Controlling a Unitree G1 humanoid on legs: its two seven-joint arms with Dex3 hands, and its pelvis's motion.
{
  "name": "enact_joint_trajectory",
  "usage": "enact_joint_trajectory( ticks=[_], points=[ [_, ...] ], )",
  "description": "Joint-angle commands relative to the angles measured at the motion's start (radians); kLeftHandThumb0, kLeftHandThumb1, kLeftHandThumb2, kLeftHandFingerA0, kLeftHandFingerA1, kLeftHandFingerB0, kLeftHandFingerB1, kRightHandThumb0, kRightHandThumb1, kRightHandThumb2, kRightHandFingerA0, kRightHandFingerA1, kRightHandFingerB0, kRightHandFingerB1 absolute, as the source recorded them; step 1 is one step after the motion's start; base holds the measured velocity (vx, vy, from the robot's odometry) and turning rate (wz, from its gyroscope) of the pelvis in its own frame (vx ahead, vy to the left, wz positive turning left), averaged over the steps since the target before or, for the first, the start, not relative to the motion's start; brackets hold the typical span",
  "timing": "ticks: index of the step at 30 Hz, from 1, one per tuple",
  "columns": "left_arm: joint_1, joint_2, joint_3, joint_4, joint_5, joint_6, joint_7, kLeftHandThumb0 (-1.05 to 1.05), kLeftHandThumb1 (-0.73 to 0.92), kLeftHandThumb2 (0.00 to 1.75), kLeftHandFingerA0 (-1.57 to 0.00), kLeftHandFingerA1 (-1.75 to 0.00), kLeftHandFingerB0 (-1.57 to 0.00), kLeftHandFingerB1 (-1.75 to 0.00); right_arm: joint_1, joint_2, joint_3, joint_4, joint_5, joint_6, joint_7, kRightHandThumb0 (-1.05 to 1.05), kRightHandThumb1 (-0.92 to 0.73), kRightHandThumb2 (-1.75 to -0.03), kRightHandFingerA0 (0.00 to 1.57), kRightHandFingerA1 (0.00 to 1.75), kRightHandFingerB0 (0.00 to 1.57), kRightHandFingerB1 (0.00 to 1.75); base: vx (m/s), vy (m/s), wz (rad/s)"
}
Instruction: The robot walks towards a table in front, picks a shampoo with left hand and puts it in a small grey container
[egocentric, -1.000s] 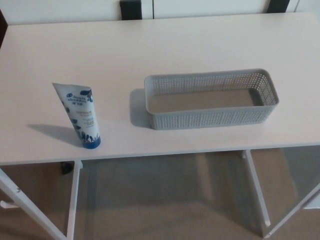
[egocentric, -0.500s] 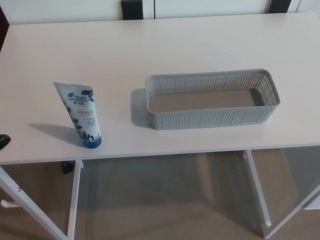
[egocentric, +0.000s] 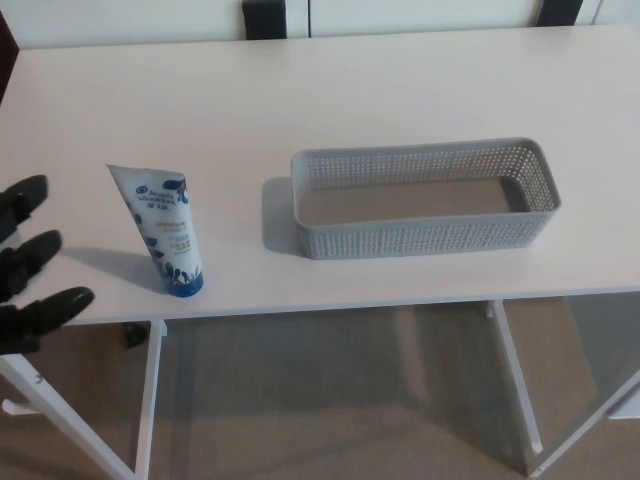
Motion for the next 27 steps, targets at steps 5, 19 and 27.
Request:
enact_joint_trajectory(
  ticks=[5, 19, 27],
  points=[
    [-0.021, -0.046, -0.037, -0.015, 0.051, 0.049, 0.037, -0.46, 0.32, 0.69, 0.0, -0.24, 0.0, -0.15, -0.008, -0.011, -0.01, 0.0, 0.008, -0.014, 0.018, -0.21, -0.71, -0.6, 0.65, 0.49, 0.49, 0.42, 0.0, 0.0, 0.0],
    [-0.023, -0.098, -0.075, -0.036, 0.073, 0.054, 0.04, -0.44, 0.31, 0.69, -0.01, -0.26, -0.01, -0.18, -0.021, -0.011, -0.008, 0.013, 0.0, -0.015, 0.0, -0.24, -0.67, -0.59, 0.7, 0.5, 0.52, 0.42, 0.0, 0.0, 0.0],
    [-0.009, -0.134, -0.086, -0.067, 0.065, 0.078, 0.042, -0.41, 0.4, 0.53, -0.05, -0.26, -0.03, -0.23, -0.019, -0.012, -0.007, 0.01, -0.002, -0.014, 0.004, -0.24, -0.69, -0.6, 0.7, 0.49, 0.52, 0.42, 0.0, 0.0, 0.0]
  ],
)
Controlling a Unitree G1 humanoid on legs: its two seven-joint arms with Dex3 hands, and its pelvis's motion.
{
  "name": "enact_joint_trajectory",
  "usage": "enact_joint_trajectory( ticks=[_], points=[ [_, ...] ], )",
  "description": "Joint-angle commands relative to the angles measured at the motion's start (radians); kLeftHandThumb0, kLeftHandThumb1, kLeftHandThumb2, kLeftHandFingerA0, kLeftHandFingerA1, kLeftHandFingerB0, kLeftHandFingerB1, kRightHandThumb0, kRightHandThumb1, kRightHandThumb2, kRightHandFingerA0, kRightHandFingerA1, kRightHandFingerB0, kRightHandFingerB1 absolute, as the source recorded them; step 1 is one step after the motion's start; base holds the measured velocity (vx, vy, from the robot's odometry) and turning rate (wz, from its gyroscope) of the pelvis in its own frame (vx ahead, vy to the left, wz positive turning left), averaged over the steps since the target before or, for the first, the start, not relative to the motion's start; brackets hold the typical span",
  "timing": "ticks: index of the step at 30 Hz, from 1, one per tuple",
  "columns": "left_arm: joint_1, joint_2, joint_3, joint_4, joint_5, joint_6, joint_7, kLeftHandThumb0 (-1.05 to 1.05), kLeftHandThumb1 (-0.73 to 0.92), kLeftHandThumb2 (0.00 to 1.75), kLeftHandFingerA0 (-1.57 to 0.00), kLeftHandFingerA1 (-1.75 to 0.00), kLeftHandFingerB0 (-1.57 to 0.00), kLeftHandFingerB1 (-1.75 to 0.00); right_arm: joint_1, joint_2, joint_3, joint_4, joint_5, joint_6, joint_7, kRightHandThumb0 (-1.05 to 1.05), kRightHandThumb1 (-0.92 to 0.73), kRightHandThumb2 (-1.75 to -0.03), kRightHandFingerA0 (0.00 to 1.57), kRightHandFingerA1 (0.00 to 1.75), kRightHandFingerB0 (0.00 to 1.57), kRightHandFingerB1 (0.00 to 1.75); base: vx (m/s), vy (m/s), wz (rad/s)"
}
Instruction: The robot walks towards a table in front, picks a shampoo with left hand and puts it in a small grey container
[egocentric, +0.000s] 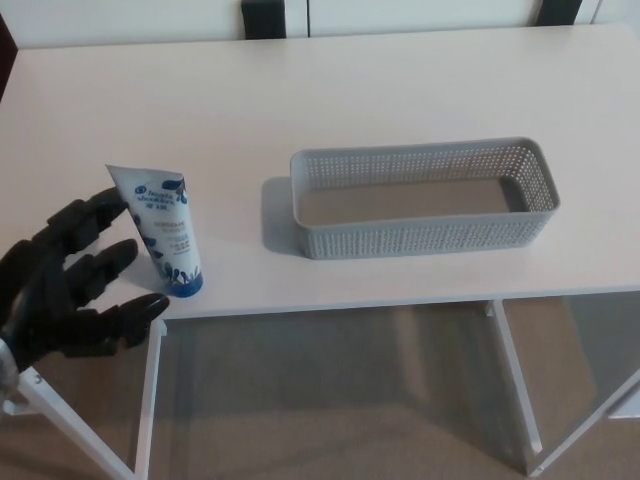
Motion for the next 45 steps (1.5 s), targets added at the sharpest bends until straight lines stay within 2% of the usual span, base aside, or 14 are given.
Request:
enact_joint_trajectory(
  ticks=[1, 7, 8, 20, 21, 24, 25, 31, 35, 37, 39, 40, 41, 45],
  points=[
    [0.019, -0.016, 0.002, -0.024, 0.003, 0.047, 0.014, -0.41, 0.4, 0.53, -0.05, -0.26, -0.03, -0.23, 0.007, -0.011, -0.003, 0.001, -0.001, -0.012, -0.003, -0.24, -0.69, -0.6, 0.7, 0.49, 0.52, 0.42, 0.0, 0.0, 0.0],
    [0.032, -0.082, 0.047, -0.084, -0.065, 0.125, 0.034, -0.38, 0.43, 0.56, -0.16, -0.33, -0.04, -0.22, 0.011, -0.006, 0.001, -0.009, 0.0, -0.017, 0.001, -0.23, -0.69, -0.6, 0.69, 0.51, 0.52, 0.43, 0.0, 0.0, 0.0],
    [0.029, -0.089, 0.051, -0.085, -0.064, 0.124, 0.037, -0.25, 0.31, 0.84, 0.0, -0.47, 0.0, -0.49, 0.009, -0.006, 0.0, -0.012, 0.002, -0.014, 0.002, -0.22, -0.7, -0.6, 0.69, 0.51, 0.51, 0.43, 0.0, 0.0, 0.0],
    [0.021, -0.14, 0.087, -0.114, -0.064, 0.166, 0.089, -0.35, 0.43, 0.55, -0.23, -0.34, -0.04, -0.23, -0.001, -0.005, 0.002, -0.006, -0.001, -0.028, 0.008, -0.28, -0.65, -0.59, 0.7, 0.5, 0.53, 0.42, 0.0, 0.0, 0.0],
    [0.019, -0.138, 0.087, -0.111, -0.061, 0.166, 0.09, -0.25, 0.31, 0.84, 0.0, -0.46, 0.0, -0.49, -0.002, -0.004, 0.002, -0.006, -0.001, -0.026, 0.002, -0.27, -0.66, -0.59, 0.72, 0.5, 0.54, 0.43, 0.0, 0.0, 0.0],
    [0.006, -0.134, 0.086, -0.099, -0.056, 0.17, 0.091, -0.25, 0.32, 0.85, 0.0, -0.47, 0.0, -0.5, -0.005, -0.002, 0.006, -0.007, -0.006, -0.027, -0.004, -0.27, -0.66, -0.59, 0.7, 0.49, 0.53, 0.42, 0.0, 0.0, 0.0],
    [0.002, -0.133, 0.085, -0.097, -0.056, 0.174, 0.091, -0.36, 0.43, 0.54, -0.18, -0.32, -0.03, -0.22, -0.005, -0.003, 0.007, -0.007, -0.006, -0.029, -0.003, -0.27, -0.66, -0.59, 0.71, 0.5, 0.53, 0.42, 0.0, 0.0, 0.0],
    [-0.072, -0.033, -0.112, -0.036, 0.209, 0.118, 0.137, -0.51, 0.35, 0.68, -0.02, -0.26, 0.0, -0.06, 0.001, -0.005, 0.004, -0.01, -0.003, -0.031, 0.005, -0.29, -0.65, -0.59, 0.7, 0.5, 0.53, 0.42, 0.0, 0.0, 0.0],
    [-0.19, -0.039, -0.219, 0.057, 0.304, 0.177, 0.213, -0.51, 0.37, 0.66, -0.15, -0.43, 0.0, -0.01, 0.012, -0.005, -0.007, -0.008, 0.008, -0.035, 0.022, -0.26, -0.67, -0.59, 0.7, 0.5, 0.52, 0.42, 0.0, 0.0, 0.0],
    [-0.26, -0.065, -0.288, 0.128, 0.365, 0.175, 0.258, -0.51, 0.35, 0.67, -0.68, -0.56, 0.0, -0.03, 0.019, -0.001, -0.004, -0.006, 0.004, -0.039, 0.014, -0.26, -0.68, -0.6, 0.7, 0.5, 0.52, 0.42, 0.0, 0.0, 0.0],
    [-0.353, -0.12, -0.361, 0.226, 0.417, 0.189, 0.305, -0.41, 0.5, 0.55, -0.79, -0.47, -0.11, -0.26, 0.018, 0.003, -0.009, -0.002, 0.008, -0.036, 0.005, -0.24, -0.69, -0.6, 0.71, 0.5, 0.53, 0.42, 0.0, 0.0, 0.0],
    [-0.385, -0.14, -0.375, 0.267, 0.418, 0.178, 0.312, -0.24, 0.43, 0.89, -0.95, -0.84, -0.14, -0.47, 0.018, 0.005, -0.014, -0.002, 0.014, -0.036, 0.006, -0.24, -0.67, -0.59, 0.71, 0.5, 0.53, 0.42, 0.0, 0.0, 0.0],
    [-0.418, -0.167, -0.389, 0.318, 0.423, 0.139, 0.327, -0.22, 0.7, 0.61, -1.15, -0.9, -0.41, -0.34, 0.018, 0.006, -0.021, -0.006, 0.022, -0.035, 0.015, -0.22, -0.69, -0.6, 0.69, 0.5, 0.52, 0.42, 0.0, 0.0, 0.0],
    [-0.485, -0.218, -0.401, 0.415, 0.424, 0.041, 0.381, -0.04, 0.83, 0.7, -1.06, -1.24, -0.97, -0.69, 0.002, 0.006, -0.028, -0.021, 0.03, -0.034, 0.018, -0.25, -0.66, -0.59, 0.68, 0.49, 0.53, 0.42, 0.0, 0.0, 0.0]
  ],
)
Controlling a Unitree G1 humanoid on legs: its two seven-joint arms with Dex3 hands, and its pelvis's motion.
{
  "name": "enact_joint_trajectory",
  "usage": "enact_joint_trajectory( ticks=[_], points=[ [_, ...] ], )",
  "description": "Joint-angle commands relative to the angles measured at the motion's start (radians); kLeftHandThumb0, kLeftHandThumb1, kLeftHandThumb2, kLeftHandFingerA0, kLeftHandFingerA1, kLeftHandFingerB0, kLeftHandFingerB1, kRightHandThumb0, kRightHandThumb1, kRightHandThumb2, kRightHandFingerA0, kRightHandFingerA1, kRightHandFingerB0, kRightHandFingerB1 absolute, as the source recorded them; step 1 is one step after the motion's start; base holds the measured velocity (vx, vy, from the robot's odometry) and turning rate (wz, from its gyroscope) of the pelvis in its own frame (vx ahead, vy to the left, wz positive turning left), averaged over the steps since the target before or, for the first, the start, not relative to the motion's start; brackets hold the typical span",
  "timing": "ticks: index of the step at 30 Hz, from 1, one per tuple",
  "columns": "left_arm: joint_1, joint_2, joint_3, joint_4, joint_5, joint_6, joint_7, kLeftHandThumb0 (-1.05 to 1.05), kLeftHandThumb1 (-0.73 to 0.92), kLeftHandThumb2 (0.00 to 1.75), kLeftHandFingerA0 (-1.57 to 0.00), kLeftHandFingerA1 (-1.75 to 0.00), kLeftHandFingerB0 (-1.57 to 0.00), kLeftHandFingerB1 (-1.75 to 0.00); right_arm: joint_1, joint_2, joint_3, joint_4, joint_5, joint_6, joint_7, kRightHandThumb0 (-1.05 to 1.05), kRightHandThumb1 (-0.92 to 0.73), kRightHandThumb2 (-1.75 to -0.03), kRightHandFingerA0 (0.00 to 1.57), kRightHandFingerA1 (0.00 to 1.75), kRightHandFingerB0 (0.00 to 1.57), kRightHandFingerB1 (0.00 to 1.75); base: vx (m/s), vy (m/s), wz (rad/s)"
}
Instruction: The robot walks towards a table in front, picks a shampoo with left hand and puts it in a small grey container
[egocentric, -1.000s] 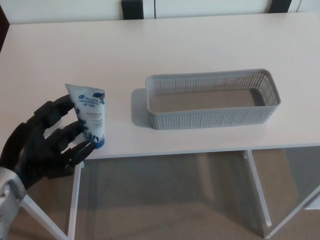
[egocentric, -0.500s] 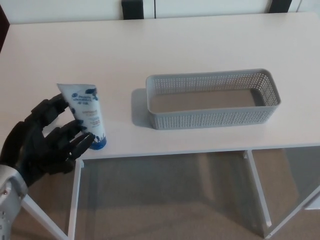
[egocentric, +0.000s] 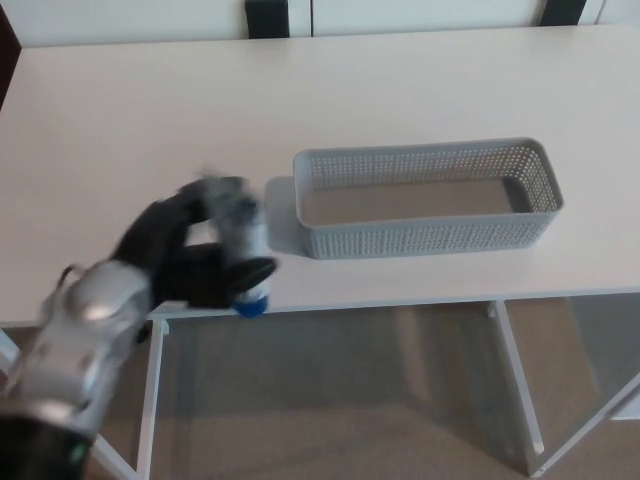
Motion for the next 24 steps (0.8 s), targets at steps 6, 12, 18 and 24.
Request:
enact_joint_trajectory(
  ticks=[6, 12, 18, 24],
  points=[
    [-0.14, -0.087, -0.084, 0.243, 0.211, -0.214, 0.211, -0.16, 0.81, 0.72, -1.0, -1.44, -0.78, -1.14, -0.023, -0.01, -0.043, -0.017, 0.033, -0.004, 0.031, -0.28, -0.6, -0.57, 0.63, 0.49, 0.53, 0.43, 0.0, 0.0, 0.01],
    [-0.101, -0.057, -0.004, 0.228, 0.167, -0.25, 0.174, -0.12, 0.8, 0.74, -0.98, -1.4, -0.83, -1.05, -0.021, -0.006, -0.032, -0.012, 0.012, -0.005, 0.005, -0.29, -0.61, -0.57, 0.66, 0.49, 0.53, 0.42, 0.0, 0.0, 0.0],
    [-0.116, -0.05, 0.069, 0.163, 0.148, -0.212, 0.173, -0.13, 0.79, 0.71, -1.0, -1.39, -0.86, -0.96, -0.019, -0.006, -0.036, -0.011, 0.016, -0.001, 0.019, -0.3, -0.6, -0.57, 0.64, 0.48, 0.53, 0.42, 0.0, 0.0, 0.0],
    [-0.137, -0.047, 0.19, -0.049, 0.083, -0.174, 0.142, -0.2, 0.71, 0.87, -1.06, -1.46, -0.83, -1.13, -0.031, -0.018, -0.029, -0.015, 0.007, -0.005, 0.019, -0.32, -0.6, -0.57, 0.65, 0.49, 0.53, 0.42, 0.0, 0.0, 0.0]
  ],
)
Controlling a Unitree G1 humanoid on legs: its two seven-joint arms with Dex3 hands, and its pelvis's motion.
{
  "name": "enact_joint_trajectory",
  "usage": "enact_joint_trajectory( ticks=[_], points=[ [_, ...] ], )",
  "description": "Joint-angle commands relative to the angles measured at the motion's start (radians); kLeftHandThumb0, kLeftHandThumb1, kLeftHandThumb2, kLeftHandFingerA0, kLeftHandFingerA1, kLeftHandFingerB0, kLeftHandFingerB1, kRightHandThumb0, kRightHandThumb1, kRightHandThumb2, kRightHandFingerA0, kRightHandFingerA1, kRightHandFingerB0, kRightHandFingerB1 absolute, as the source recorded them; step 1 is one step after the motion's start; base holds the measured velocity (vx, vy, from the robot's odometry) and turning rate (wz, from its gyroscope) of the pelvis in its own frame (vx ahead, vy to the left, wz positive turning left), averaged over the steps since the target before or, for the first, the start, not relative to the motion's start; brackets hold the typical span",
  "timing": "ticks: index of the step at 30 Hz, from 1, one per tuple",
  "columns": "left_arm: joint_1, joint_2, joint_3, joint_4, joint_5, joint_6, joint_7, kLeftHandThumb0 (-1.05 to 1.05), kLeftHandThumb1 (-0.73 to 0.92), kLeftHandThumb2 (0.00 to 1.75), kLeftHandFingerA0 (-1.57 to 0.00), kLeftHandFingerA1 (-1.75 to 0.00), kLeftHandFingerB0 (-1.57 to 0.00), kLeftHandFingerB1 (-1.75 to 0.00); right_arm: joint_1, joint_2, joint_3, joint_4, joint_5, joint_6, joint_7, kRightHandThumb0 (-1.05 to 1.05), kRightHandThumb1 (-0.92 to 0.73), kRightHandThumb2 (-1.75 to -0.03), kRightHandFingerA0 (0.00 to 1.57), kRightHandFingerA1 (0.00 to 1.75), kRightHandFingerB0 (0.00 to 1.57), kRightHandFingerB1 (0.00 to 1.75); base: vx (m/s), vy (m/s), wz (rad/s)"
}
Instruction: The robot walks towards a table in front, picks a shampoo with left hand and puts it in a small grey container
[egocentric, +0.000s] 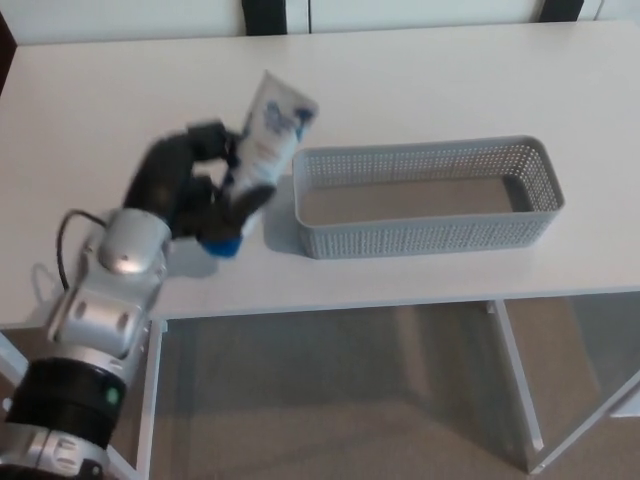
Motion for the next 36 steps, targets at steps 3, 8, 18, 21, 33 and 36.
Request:
enact_joint_trajectory(
  ticks=[3, 8, 18, 21, 33, 36],
  points=[
    [-0.089, 0.04, 0.171, -0.32, -0.116, 0.115, -0.024, -0.09, 0.73, 0.85, -1.04, -1.48, -0.8, -1.12, -0.02, -0.021, 0.002, -0.001, 0.002, 0.015, -0.006, -0.27, -0.63, -0.58, 0.62, 0.47, 0.53, 0.42, 0.0, 0.0, 0.0],
    [-0.199, 0.083, 0.187, -0.402, -0.102, 0.193, -0.059, -0.12, 0.74, 0.76, -1.12, -1.34, -0.85, -1.06, -0.02, -0.021, 0.011, 0.001, -0.006, 0.005, -0.005, -0.3, -0.62, -0.58, 0.61, 0.45, 0.51, 0.41, 0.0, 0.0, 0.0],
    [-0.382, 0.084, -0.117, -0.241, 0.08, 0.184, -0.111, -0.17, 0.77, 0.68, -1.06, -1.33, -0.86, -1.1, -0.005, -0.022, 0.033, 0.003, -0.016, 0.0, -0.009, -0.29, -0.64, -0.58, 0.61, 0.47, 0.51, 0.41, 0.0, 0.0, 0.0],
    [-0.417, 0.048, -0.189, -0.176, 0.103, 0.19, -0.117, -0.19, 0.78, 0.66, -1.03, -1.35, -0.84, -1.08, -0.006, -0.019, 0.041, 0.003, -0.02, 0.001, -0.013, -0.3, -0.63, -0.58, 0.62, 0.47, 0.51, 0.41, 0.0, 0.0, 0.0],
    [-0.476, -0.188, -0.423, 0.143, 0.207, 0.191, -0.112, -0.14, 0.7, 0.75, -1.05, -1.3, -0.77, -1.21, -0.01, -0.009, 0.062, 0.0, -0.023, -0.01, 0.0, -0.31, -0.63, -0.58, 0.62, 0.46, 0.52, 0.41, 0.0, 0.0, 0.01],
    [-0.444, -0.192, -0.453, 0.149, 0.229, 0.193, -0.12, -0.16, 0.68, 0.71, -0.96, -1.33, -0.77, -1.29, -0.007, -0.006, 0.071, 0.0, -0.027, -0.014, -0.002, -0.32, -0.63, -0.58, 0.62, 0.46, 0.52, 0.41, 0.0, 0.0, 0.0]
  ],
)
